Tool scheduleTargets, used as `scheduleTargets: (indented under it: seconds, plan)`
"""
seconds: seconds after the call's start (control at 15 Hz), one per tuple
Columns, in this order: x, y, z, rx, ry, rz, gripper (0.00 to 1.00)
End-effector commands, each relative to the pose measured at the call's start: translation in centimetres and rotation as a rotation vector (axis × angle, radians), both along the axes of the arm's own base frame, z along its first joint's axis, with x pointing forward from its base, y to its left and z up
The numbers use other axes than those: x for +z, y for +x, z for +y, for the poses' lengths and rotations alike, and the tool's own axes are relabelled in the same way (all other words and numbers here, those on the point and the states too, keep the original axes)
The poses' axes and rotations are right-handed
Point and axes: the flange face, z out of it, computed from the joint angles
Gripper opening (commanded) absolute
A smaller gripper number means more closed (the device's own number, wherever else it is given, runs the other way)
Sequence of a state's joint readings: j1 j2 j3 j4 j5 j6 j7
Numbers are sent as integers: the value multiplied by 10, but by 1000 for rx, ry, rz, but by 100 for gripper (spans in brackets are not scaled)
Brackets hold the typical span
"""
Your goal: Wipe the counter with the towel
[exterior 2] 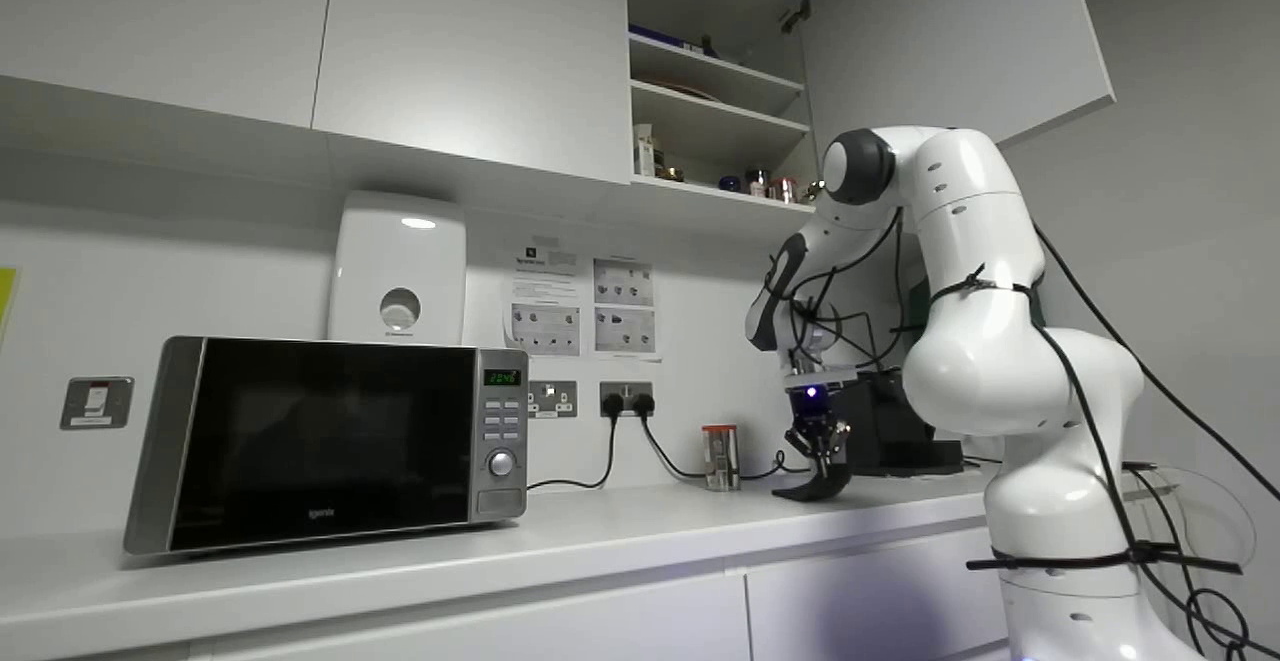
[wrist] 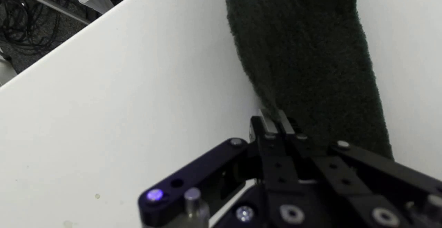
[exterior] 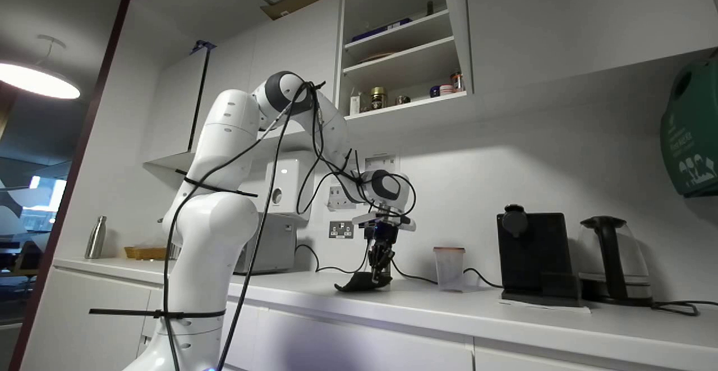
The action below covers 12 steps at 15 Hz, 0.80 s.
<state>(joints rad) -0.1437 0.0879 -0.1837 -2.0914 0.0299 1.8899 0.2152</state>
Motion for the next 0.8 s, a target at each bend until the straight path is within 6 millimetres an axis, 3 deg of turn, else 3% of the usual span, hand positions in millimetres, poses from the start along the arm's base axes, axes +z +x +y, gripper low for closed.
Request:
scheduleTargets:
  seconds: [0.0, 0.4, 0.73]
  plan:
    - [5, 24, 13, 1, -49, 14, 1]
    - [-4, 63, 80, 141, -34, 10, 1]
    - [-22, 81, 147, 262, -12, 21, 1]
